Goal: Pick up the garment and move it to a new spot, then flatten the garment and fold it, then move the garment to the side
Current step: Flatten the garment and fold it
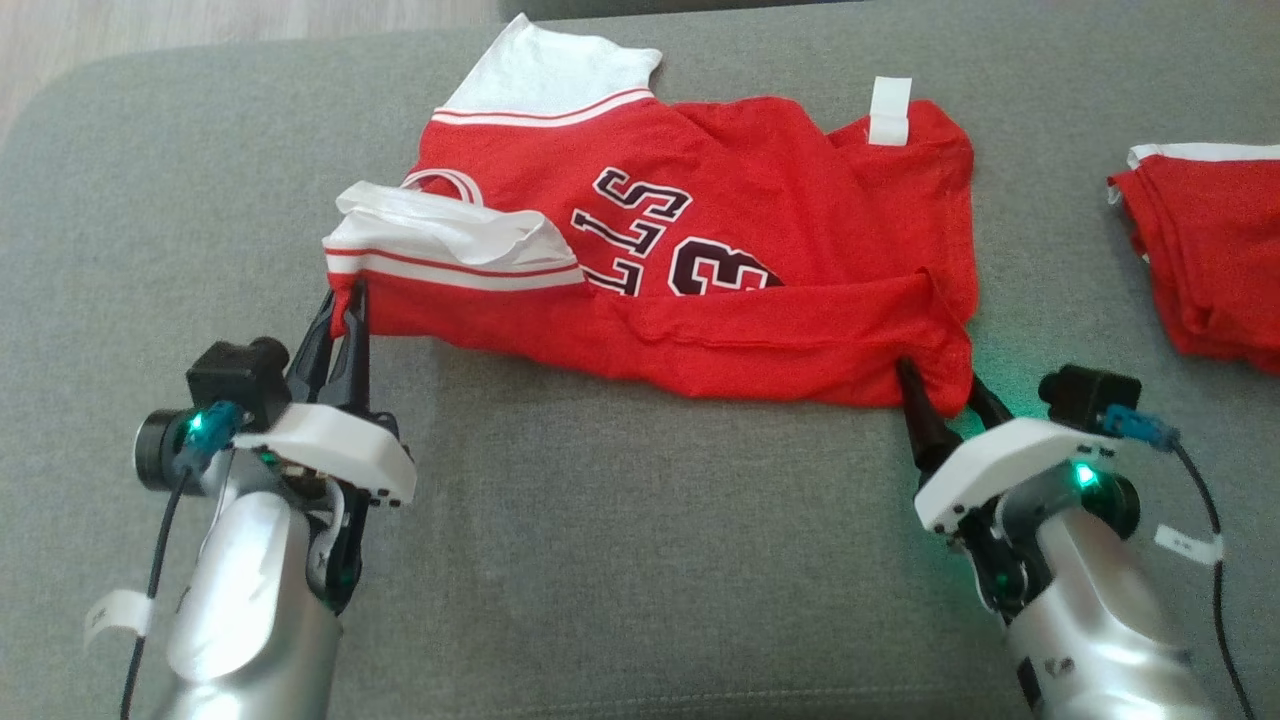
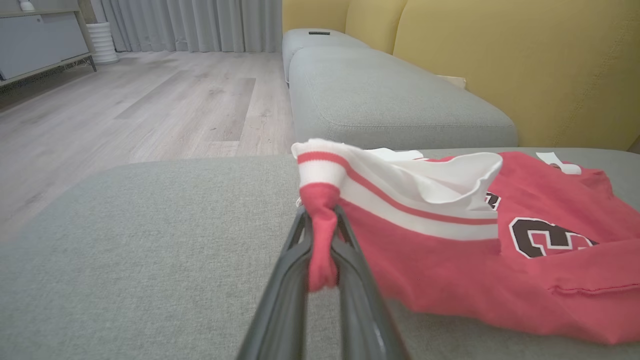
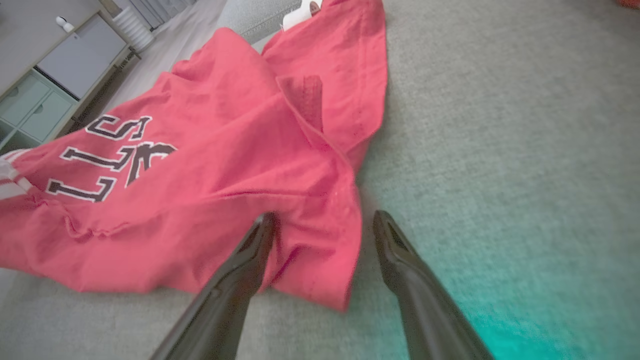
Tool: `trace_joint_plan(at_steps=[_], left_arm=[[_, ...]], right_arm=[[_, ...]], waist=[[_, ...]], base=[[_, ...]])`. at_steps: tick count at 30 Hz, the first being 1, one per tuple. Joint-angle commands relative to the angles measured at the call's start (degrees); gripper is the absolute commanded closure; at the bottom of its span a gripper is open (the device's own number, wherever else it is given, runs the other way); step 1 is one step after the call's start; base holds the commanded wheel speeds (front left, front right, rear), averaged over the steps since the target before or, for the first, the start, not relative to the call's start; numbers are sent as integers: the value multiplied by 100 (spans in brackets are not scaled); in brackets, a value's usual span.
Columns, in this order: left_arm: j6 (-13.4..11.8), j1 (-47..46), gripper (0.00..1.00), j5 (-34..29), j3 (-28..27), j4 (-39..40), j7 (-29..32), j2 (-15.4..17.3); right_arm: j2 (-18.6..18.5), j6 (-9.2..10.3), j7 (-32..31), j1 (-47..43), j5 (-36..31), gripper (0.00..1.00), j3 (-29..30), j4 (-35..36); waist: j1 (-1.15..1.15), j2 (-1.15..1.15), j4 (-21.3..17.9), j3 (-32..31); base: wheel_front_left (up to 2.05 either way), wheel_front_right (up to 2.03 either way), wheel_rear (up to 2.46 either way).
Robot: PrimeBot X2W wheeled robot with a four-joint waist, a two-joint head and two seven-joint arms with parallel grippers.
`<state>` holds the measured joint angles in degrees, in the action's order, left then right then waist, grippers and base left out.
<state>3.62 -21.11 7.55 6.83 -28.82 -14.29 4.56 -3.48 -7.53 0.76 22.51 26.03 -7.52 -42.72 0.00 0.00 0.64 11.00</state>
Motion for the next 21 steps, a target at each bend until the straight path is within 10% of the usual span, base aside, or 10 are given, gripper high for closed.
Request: trace_joint_plan(at_steps=[1, 10, 11, 13, 21], left_arm=[[36, -175, 100, -45, -159, 190, -70, 91], [80, -230, 100, -72, -190, -6, -71, 71], [82, -231, 100, -76, -195, -23, -71, 70], [85, -226, 100, -83, -211, -64, -71, 74], [94, -91, 100, -94, -299, -187, -71, 111]], right_arm=[[60, 4, 32, 108, 46, 0, -172, 43], [60, 4, 158, 612, 355, 0, -728, -655], [60, 4, 166, 659, 336, 5, -779, -742], [60, 4, 230, 756, 226, 100, -859, -911], [22, 4, 700, 1012, -278, 100, -721, -1286]], waist=[[0, 0, 6, 16], [0, 0, -1, 91], [0, 0, -4, 86], [0, 0, -9, 65], [0, 0, -84, -133]], base=[[0, 0, 0], [0, 0, 0], [0, 0, 0], [0, 0, 0], [0, 0, 0]])
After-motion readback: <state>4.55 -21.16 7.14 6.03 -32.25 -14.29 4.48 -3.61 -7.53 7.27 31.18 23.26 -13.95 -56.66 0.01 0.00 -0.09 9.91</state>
